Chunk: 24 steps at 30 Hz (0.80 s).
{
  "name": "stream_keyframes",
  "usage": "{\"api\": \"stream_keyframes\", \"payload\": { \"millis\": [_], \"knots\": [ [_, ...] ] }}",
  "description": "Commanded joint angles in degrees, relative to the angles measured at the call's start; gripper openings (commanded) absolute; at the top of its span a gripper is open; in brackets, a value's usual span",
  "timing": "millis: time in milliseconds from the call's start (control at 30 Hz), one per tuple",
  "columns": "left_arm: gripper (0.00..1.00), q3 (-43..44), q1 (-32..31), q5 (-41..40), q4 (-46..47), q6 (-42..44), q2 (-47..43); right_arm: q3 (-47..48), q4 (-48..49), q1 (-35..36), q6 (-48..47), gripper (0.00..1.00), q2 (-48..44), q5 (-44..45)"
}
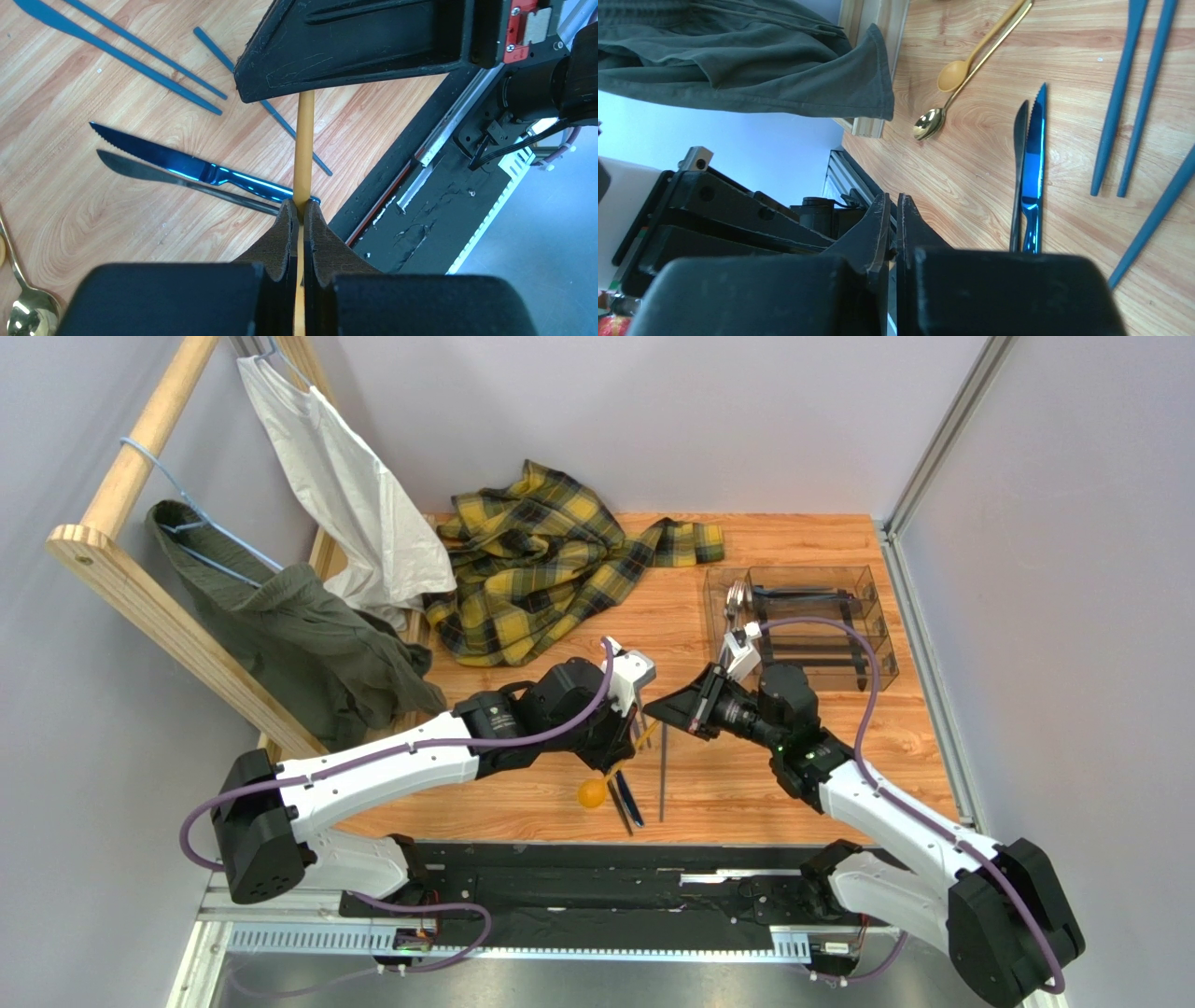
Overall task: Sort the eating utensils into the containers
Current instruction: Pick up the spoon from the center of the board.
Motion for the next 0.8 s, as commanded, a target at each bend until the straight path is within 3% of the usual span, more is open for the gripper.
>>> {"api": "stream_keyframes", "payload": {
  "millis": [0, 333, 367, 400, 500, 767],
  "knots": [
    [0.00, 1.77, -0.42, -0.52, -0.44, -0.74, -2.32, -1.49, 2.68, 0.30, 0.06, 0.00, -2.62, 1.87],
    [0.00, 1.51, -0.42, -2.98, -1.58, -1.09, -3.99, -1.41, -0.92, 0.48, -1.69, 0.00, -5.70, 3.11],
    [0.00, 1.42, -0.42, -2.98, -1.50, -1.01, -4.08, -1.32, -1.01, 0.48, -1.52, 0.03, -5.27, 2.93],
    [0.00, 1.42, -0.42, -2.98, -1.58, -1.01, -3.99, -1.23, -0.84, 0.48, -1.52, 0.19, -5.00, 2.41],
    [0.00, 2.21, -0.42, -2.98, -2.37, -1.01, -3.64, -1.40, 0.04, 0.48, -0.99, 0.42, -3.60, 0.92],
    [0.00, 3.35, -0.42, -4.39, -3.43, -0.66, -3.02, -2.29, 3.91, 0.74, 0.68, 0.41, -2.27, -0.67]
  ]
}}
